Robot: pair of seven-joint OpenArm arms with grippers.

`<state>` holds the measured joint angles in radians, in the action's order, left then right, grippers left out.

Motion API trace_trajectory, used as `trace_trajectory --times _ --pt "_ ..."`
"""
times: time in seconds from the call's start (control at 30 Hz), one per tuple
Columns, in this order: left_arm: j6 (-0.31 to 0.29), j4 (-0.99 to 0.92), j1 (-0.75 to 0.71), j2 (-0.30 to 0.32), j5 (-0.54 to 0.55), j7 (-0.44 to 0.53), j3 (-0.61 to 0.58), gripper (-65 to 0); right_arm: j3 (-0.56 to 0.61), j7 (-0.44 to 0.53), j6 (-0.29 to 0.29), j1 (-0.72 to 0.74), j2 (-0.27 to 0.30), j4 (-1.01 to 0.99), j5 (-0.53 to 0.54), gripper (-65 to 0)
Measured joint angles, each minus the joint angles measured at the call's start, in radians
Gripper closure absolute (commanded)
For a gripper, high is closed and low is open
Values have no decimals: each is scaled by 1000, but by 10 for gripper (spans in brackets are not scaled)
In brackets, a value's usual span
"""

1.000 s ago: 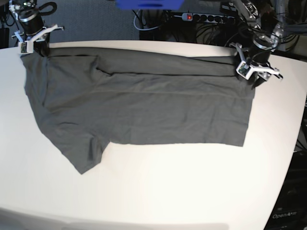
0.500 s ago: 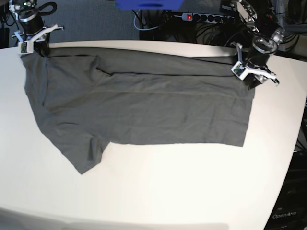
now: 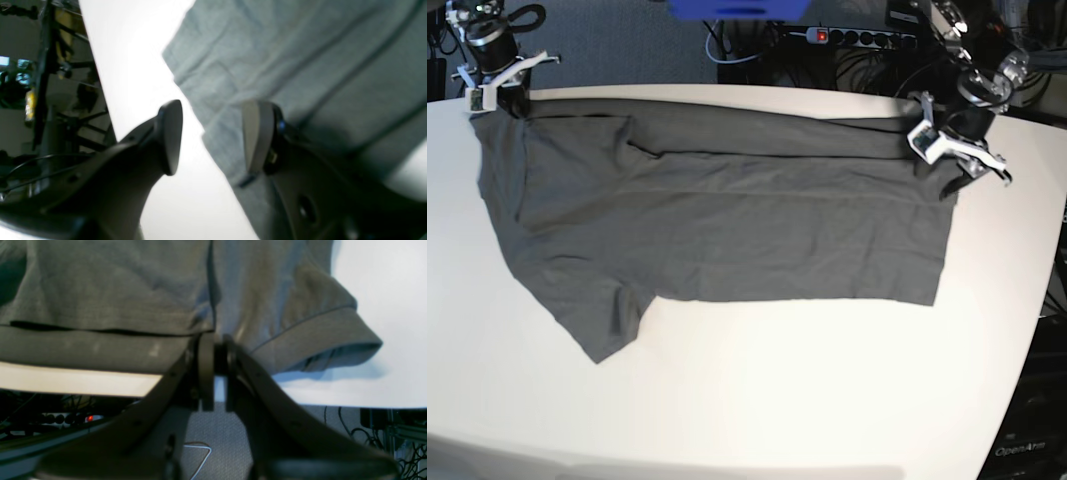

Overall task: Fold the T-shirt properly
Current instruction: 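Reposition the open left gripper over the folded edge's end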

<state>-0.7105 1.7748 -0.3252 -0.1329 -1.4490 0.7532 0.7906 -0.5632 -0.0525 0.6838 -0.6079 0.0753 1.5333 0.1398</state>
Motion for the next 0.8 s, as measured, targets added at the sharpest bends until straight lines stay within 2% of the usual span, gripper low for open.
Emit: trace_trajectory --times 0.3,0.47,0.8 --pt "3 37 9 1 -8 14 6 -284 0 0 0 0 -1 0 0 -35" --pt "4 29 5 31 -52 14 6 -284 0 0 0 0 -1 0 0 -35" --pt "2 18 -47 27 -55 17 19 -284 0 0 0 0 -1 0 0 -35"
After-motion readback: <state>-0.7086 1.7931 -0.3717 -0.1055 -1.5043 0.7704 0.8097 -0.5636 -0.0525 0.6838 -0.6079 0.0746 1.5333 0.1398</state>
